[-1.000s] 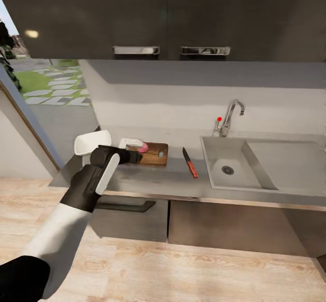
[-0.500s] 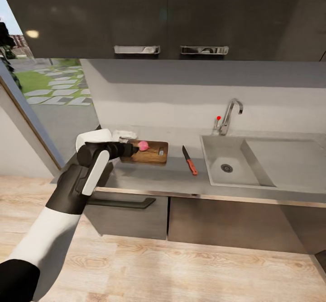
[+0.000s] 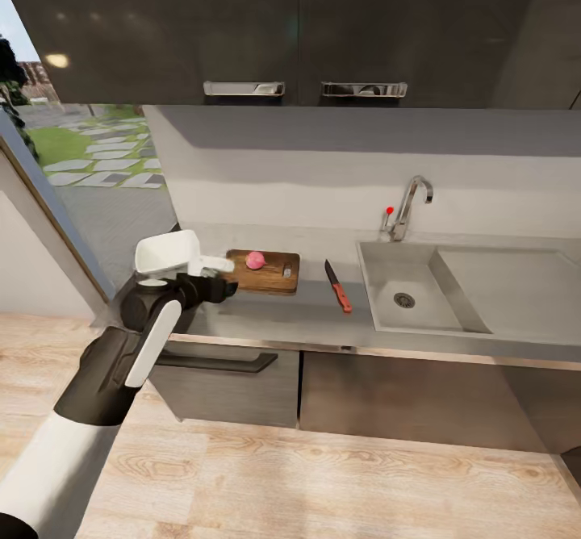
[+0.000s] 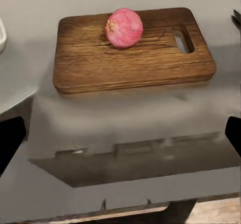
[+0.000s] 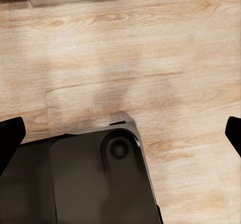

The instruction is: In the kitchen, take the Vidalia onion out of the sink, dice it on the chopping board with the paring knife, put the diced onion into the bowl on the countertop, then place both the paring knife and the chopping board into the sink.

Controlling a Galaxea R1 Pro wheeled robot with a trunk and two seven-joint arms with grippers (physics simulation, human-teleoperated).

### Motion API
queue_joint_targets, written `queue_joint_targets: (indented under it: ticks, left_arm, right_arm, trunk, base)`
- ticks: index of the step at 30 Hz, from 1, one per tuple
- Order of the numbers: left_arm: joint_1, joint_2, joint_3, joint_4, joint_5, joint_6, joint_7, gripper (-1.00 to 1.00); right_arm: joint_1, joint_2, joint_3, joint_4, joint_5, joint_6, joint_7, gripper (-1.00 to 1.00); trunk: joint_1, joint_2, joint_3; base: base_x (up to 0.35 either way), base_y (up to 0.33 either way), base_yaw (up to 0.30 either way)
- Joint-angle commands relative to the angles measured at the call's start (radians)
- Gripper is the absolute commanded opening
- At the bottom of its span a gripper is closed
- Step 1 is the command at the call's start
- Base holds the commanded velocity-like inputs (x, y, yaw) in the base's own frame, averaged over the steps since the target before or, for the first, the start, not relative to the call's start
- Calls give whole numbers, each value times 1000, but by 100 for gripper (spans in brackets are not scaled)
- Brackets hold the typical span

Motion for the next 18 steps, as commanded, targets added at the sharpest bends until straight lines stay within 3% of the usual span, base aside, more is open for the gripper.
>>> queue_joint_targets:
  ticks: [1, 4, 5, 6, 11, 13, 14, 15, 16, 17, 18]
  left_arm:
    - [6, 3, -4, -1, 10, 2, 12, 100]
    - [51, 29, -44, -2, 10, -1, 24, 100]
    - [68, 54, -94, -2, 10, -25, 27, 100]
    - [73, 70, -118, -2, 10, -53, 31, 100]
    - [85, 130, -206, -2, 40, -150, 97, 100]
    - [87, 155, -246, -2, 92, -176, 158, 100]
    - [89, 186, -298, -3, 211, -240, 262, 100]
    - [90, 202, -330, -3, 281, -291, 318, 100]
    - [90, 210, -350, -3, 316, -319, 346, 100]
    - [91, 227, -396, -3, 379, -376, 403, 100]
    - [91, 235, -421, -3, 406, -403, 429, 100]
  right_arm:
    - [0, -1, 6, -2, -8, -2, -4, 100]
    - [0, -1, 6, -2, -8, -2, -4, 100]
    - [0, -1, 6, -2, -8, -2, -4, 100]
    - [0, -1, 6, -2, -8, -2, -4, 100]
    - [0, -1, 6, -2, -8, -2, -3, 100]
    - [0, -1, 6, -2, -9, -2, -4, 100]
    - [0, -1, 6, -2, -9, -2, -3, 100]
    - [0, -1, 6, -2, -9, -2, -3, 100]
    - [0, -1, 6, -2, -8, -2, -3, 100]
    - [0, -1, 6, -2, -8, -2, -3, 100]
    - [0, -1, 6, -2, -8, -2, -4, 100]
  trunk:
    - [1, -2, -2]
    - [1, -2, -2]
    - [1, -2, -2]
    - [1, -2, -2]
    - [1, -2, -2]
    - [1, -2, -2]
    - [1, -2, -2]
    - [1, -2, -2]
    - [1, -2, -2]
    - [1, -2, -2]
    - [1, -2, -2]
  base:
    - [0, 0, 0]
    - [0, 0, 0]
    - [0, 0, 0]
    - [0, 0, 0]
    - [0, 0, 0]
    - [0, 0, 0]
    - [0, 0, 0]
    - [0, 0, 0]
    - [0, 0, 0]
    - [0, 0, 0]
    - [0, 0, 0]
